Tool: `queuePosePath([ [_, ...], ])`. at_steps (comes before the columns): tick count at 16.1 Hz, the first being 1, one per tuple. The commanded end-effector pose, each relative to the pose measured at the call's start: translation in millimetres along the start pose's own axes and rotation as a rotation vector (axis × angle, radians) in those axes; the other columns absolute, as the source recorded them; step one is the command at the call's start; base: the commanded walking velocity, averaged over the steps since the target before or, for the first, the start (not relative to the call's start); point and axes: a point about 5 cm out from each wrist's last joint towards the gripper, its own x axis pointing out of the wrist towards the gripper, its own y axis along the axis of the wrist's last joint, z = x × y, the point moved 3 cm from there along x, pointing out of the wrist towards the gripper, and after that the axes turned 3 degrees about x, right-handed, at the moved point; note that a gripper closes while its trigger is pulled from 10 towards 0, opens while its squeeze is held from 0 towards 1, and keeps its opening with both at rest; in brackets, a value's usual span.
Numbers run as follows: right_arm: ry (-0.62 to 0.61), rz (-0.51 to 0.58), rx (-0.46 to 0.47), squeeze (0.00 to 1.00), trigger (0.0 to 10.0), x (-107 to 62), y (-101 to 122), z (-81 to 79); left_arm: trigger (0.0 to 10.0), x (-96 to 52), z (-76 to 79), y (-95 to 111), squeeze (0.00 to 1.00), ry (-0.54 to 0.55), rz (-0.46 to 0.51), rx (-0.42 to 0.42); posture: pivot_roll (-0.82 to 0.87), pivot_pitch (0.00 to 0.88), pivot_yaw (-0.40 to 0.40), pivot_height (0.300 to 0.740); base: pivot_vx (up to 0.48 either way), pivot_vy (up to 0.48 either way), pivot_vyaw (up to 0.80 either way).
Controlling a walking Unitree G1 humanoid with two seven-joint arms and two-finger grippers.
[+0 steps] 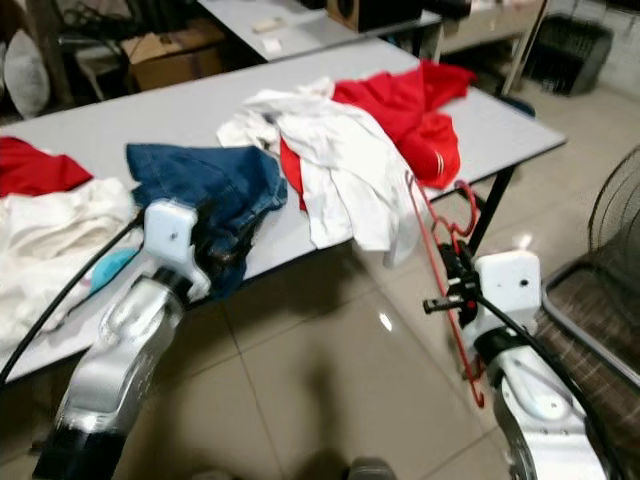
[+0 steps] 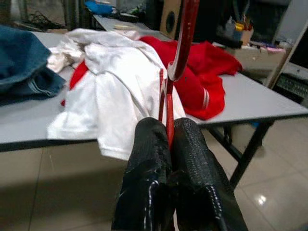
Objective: Hang hanger
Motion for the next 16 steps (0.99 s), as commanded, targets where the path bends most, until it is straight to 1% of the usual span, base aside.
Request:
queuePosePath([
  [1, 0.029, 0.034, 0.02, 0.0, 10.0, 4.3, 1, -6.7, 10.0, -4.8, -8.3, 5, 0.24, 0.04, 0.019, 0.018, -0.14, 0.0, -0.005, 0.74, 0.386, 0.0, 0.0],
  [2, 0.034, 0.044, 0.021, 0.0, 10.0, 7.0, 0, -9.8, 10.0, -10.9, -11.5, 2, 0.23, 0.058, 0.022, 0.015, -0.14, 0.0, -0.002, 0.74, 0.398, 0.0, 0.0],
  [4, 0.028, 0.058, 0.016, 0.0, 10.0, 7.6, 1, -7.0, 10.0, -16.4, -10.9, -2, 0.23, 0.066, 0.015, 0.016, -0.14, 0.0, 0.009, 0.74, 0.398, 0.0, 0.0],
  [5, 0.017, 0.07, 0.015, 0.0, 10.0, 2.8, 5, -2.1, 10.0, -17.1, -8.7, -2, 0.24, 0.065, 0.019, 0.006, -0.17, 0.0, 0.025, 0.74, 0.398, 0.0, 0.0],
  [6, 0.017, 0.07, 0.015, 0.0, 10.0, 2.8, 5, -2.1, 10.0, -17.1, -8.7, -2, 0.24, 0.065, 0.019, 0.006, -0.17, 0.0, 0.025, 0.74, 0.398, 0.0, 0.0],
  [7, 0.026, 0.077, 0.007, 0.0, 10.0, -0.7, 7, -3.9, 10.0, -15.4, -13.2, -1, 0.24, 0.081, 0.038, -0.007, -0.18, 0.0, 0.034, 0.74, 0.394, 0.0, 0.0],
  [8, 0.057, 0.067, -0.029, 0.0, 10.0, -4.4, 6, -6.7, 10.0, -11.3, -19.3, 4, 0.24, 0.117, 0.07, -0.003, -0.18, 0.0, 0.032, 0.74, 0.401, 0.0, 0.0],
  [10, 0.072, 0.067, -0.05, 0.0, 10.0, -5.2, 4, -9.1, 10.0, -11.0, -21.9, 6, 0.24, 0.137, 0.077, -0.01, -0.18, 0.0, 0.038, 0.74, 0.409, 0.0, 0.8],
  [11, 0.07, 0.098, -0.029, 0.0, 10.0, -5.6, 8, -11.5, 10.0, -12.8, -24.7, 8, 0.24, 0.153, 0.091, -0.025, -0.19, 0.0, 0.042, 0.74, 0.42, 0.0, 0.0],
  [12, 0.07, 0.098, -0.029, 0.0, 10.0, -5.6, 8, -11.5, 10.0, -12.8, -24.7, 8, 0.24, 0.153, 0.091, -0.025, -0.19, 0.0, 0.042, 0.74, 0.42, 0.0, 0.0],
  [13, 0.049, 0.12, -0.005, 0.0, 10.0, -4.3, 11, -11.3, 10.0, -14.9, -22.6, 12, 0.22, 0.128, 0.12, -0.044, -0.18, 0.0, 0.036, 0.74, 0.0, 0.0, 0.0],
  [14, 0.045, 0.124, 0.001, 0.0, 10.0, -3.5, 12, -11.8, 10.0, -15.7, -20.5, 14, 0.31, 0.105, 0.137, -0.069, -0.18, 0.0, 0.033, 0.74, 0.0, 0.0, 0.0],
  [15, 0.057, 0.13, -0.002, 0.0, 10.0, -1.8, 13, -14.2, 10.0, -17.0, -18.6, 18, 1.0, 0.068, 0.165, -0.081, -0.17, 0.0, 0.026, 0.74, 0.0, 0.0, 0.0],
  [16, 0.062, 0.131, -0.003, 0.0, 10.0, -0.6, 13, -14.7, 10.0, -17.4, -19.5, 19, 1.0, 0.06, 0.173, -0.079, -0.16, 0.0, 0.02, 0.74, 0.0, 0.0, 0.0],
])
